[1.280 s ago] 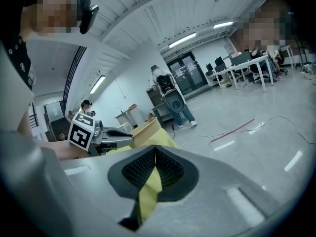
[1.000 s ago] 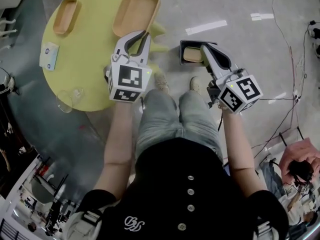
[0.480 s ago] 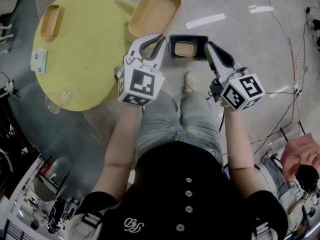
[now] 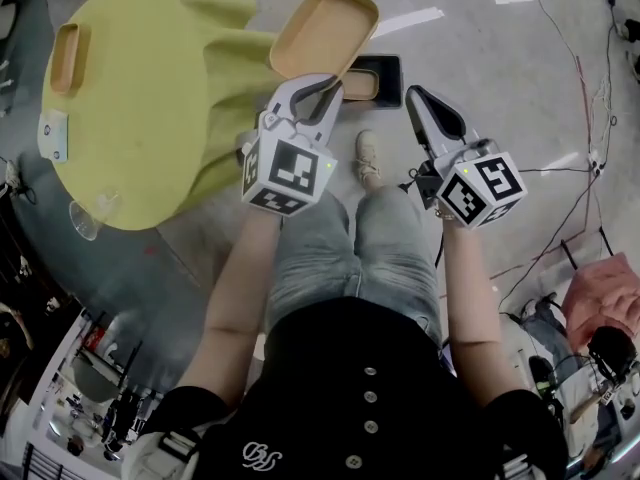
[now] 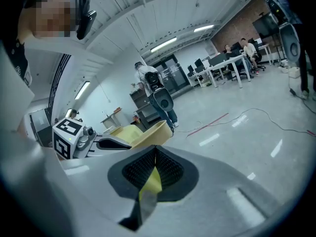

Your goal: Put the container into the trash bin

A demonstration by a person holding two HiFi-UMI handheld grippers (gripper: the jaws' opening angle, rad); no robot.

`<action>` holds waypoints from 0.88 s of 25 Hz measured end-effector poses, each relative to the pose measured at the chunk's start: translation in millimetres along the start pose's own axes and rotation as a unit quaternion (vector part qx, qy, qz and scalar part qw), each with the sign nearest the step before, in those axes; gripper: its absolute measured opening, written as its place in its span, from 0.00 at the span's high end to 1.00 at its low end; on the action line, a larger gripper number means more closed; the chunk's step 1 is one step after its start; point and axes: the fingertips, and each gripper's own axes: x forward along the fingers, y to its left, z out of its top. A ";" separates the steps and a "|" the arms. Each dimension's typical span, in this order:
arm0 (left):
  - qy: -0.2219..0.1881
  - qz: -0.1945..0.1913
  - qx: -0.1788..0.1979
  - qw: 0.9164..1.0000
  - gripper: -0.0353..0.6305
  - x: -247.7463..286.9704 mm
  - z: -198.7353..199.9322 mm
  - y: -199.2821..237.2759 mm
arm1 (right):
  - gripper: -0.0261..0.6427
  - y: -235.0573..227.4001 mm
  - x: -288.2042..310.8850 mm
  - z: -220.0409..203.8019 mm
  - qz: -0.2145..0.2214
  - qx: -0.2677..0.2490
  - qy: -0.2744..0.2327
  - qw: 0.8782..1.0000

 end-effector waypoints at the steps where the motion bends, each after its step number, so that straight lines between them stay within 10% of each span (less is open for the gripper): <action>1: 0.002 -0.005 0.000 1.000 0.90 4.9 -0.9 -3.8 | 0.95 -5.1 -1.0 -3.7 -0.004 0.005 0.001 1.000; 22: 0.069 -0.107 0.001 0.992 0.90 88.4 -93.6 -64.2 | 0.95 -66.3 26.2 -112.0 -0.031 0.055 0.064 0.996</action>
